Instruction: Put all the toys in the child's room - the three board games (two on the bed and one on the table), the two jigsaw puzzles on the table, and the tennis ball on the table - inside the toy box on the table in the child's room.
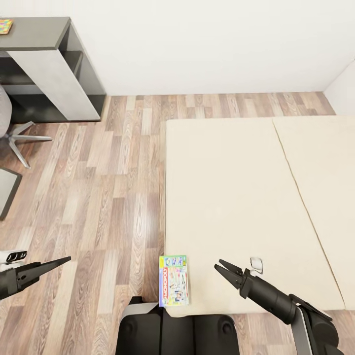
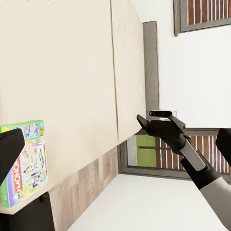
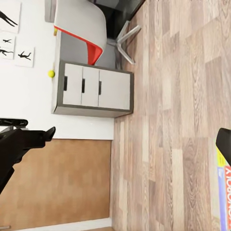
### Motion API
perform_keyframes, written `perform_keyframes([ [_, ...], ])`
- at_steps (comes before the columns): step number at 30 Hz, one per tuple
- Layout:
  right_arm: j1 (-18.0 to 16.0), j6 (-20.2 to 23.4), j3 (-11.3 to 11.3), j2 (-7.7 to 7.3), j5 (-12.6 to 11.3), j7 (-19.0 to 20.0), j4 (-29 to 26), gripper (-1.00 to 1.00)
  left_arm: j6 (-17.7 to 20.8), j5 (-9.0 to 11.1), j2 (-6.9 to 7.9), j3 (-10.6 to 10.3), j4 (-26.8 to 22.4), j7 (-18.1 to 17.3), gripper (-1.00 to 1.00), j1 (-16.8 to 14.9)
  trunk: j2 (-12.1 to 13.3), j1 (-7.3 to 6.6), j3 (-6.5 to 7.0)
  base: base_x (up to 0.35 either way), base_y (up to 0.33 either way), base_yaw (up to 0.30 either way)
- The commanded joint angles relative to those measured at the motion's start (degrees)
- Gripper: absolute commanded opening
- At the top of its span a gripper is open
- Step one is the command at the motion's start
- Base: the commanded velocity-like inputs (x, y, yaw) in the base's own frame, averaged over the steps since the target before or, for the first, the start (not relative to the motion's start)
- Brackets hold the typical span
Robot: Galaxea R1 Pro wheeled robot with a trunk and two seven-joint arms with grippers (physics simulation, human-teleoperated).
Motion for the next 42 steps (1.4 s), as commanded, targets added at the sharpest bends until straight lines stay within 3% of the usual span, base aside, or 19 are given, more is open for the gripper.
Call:
perform_keyframes([
  [1, -0.03, 0.42, -0.11, 0.04, -0.09, 0.15, -0.02, 1.0, 0.61, -0.08, 0.02, -0.02, -0.01, -0.24, 1.0, -0.02, -0.08, 0.04, 0.04, 0.0, 0.0, 0.0],
  [42, -0.03, 0.36, -0.14, 0.04, 0.1, -0.27, 0.12, 1.0, 0.61, -0.13, -0.04, -0.16, 0.15, -0.24, 1.0, -0.02, -0.08, 0.04, 3.93, 0.0, 0.0, 0.0],
])
